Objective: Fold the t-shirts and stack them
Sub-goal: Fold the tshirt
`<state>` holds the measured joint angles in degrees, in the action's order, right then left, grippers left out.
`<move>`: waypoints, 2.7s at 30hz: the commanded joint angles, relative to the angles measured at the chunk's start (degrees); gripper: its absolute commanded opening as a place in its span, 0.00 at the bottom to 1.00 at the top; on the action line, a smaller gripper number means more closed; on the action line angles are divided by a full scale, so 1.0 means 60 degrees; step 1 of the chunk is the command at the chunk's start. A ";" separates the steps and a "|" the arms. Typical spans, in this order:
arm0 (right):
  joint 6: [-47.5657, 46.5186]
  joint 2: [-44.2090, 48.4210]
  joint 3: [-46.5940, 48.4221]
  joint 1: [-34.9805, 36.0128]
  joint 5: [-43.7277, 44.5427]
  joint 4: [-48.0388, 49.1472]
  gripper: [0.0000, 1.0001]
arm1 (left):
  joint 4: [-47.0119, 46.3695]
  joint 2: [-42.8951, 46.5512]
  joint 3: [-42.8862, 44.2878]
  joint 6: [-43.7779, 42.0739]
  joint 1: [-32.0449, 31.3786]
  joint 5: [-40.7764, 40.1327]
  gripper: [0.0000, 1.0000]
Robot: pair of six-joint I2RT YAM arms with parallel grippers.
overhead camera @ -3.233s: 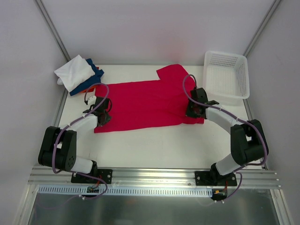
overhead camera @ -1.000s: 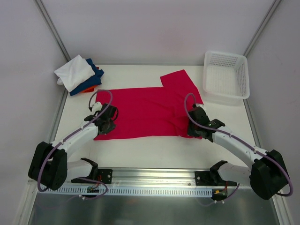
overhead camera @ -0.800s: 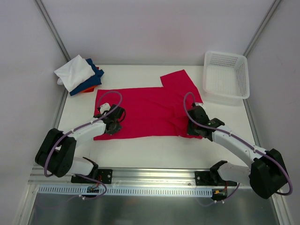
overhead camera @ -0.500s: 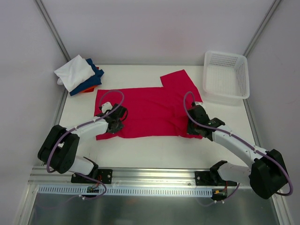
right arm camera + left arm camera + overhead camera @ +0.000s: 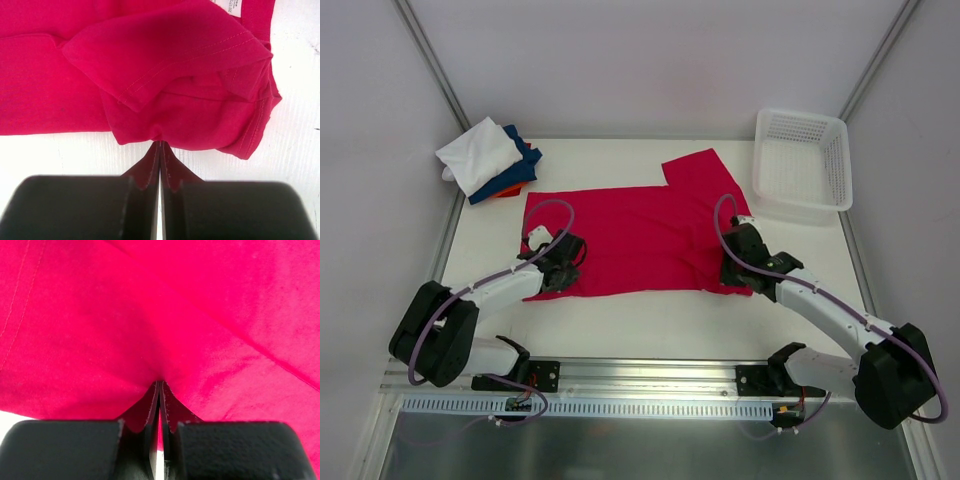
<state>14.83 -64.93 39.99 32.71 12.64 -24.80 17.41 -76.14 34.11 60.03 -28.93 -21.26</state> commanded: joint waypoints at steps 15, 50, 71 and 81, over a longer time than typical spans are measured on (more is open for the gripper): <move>-0.0347 0.0479 0.0513 -0.0310 -0.0203 0.0178 0.00 | 0.3412 0.0619 -0.0382 0.0747 -0.0101 -0.0339 0.00; -0.0348 -0.2801 0.0469 -0.0486 -0.0364 0.2067 0.00 | 0.3720 0.2977 0.1478 -0.1186 -0.0130 -0.0515 0.46; 0.1438 -0.1090 -0.1259 0.0553 -0.0409 0.1174 0.01 | 0.3705 0.3051 0.1859 -0.1553 -0.0115 -0.0676 0.51; 0.2508 0.0595 -0.1874 0.1565 0.0207 -0.0188 0.01 | 0.3705 0.3256 0.1816 -0.1670 -0.0115 -0.0632 0.51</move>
<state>26.15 -63.99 29.26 40.62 11.35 -21.26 38.52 -58.08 43.07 51.35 -28.95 -24.29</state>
